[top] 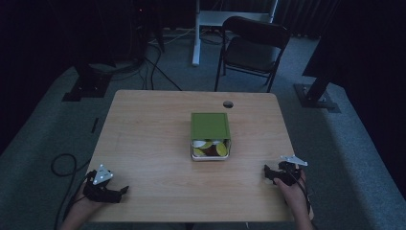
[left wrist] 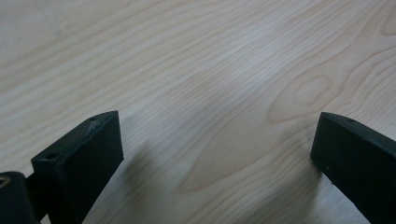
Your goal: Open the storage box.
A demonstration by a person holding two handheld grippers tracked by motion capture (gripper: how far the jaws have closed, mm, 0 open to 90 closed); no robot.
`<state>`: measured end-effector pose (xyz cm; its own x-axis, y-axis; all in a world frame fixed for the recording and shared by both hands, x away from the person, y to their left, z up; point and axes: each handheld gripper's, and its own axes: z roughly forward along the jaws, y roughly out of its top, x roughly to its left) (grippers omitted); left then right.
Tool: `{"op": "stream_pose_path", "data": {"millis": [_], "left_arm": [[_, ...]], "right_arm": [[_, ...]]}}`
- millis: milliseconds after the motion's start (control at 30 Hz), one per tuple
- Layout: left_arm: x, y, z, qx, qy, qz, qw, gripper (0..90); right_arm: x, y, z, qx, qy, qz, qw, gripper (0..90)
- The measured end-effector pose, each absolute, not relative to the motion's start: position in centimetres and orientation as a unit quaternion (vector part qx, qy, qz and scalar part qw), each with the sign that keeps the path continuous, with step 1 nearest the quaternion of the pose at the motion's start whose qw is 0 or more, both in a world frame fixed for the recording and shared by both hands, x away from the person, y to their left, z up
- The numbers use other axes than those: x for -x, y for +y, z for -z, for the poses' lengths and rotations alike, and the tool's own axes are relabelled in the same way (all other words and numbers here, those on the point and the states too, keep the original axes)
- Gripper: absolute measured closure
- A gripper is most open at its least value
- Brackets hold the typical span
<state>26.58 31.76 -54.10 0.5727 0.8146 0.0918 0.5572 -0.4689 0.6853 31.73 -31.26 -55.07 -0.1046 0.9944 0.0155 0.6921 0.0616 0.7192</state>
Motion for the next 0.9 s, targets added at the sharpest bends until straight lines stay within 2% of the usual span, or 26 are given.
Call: {"op": "stream_pose_path", "data": {"millis": [467, 500, 900], "left_arm": [[-27.2, 28.0, 51.7, -0.849, 0.351, -0.23, 0.32, 2.4], [-27.3, 26.8, 51.0, -0.855, 0.331, -0.24, 0.319, 2.4], [-27.3, 23.0, 49.1, -0.869, 0.269, -0.262, 0.321, 2.4]], "right_arm": [[-31.7, -31.3, 55.1, -0.609, 0.69, -0.299, 0.252, 11.1], [-31.7, -31.3, 55.1, -0.609, 0.689, -0.299, 0.252, 11.1], [-31.7, -31.3, 55.1, -0.609, 0.69, -0.299, 0.252, 11.1]]}}
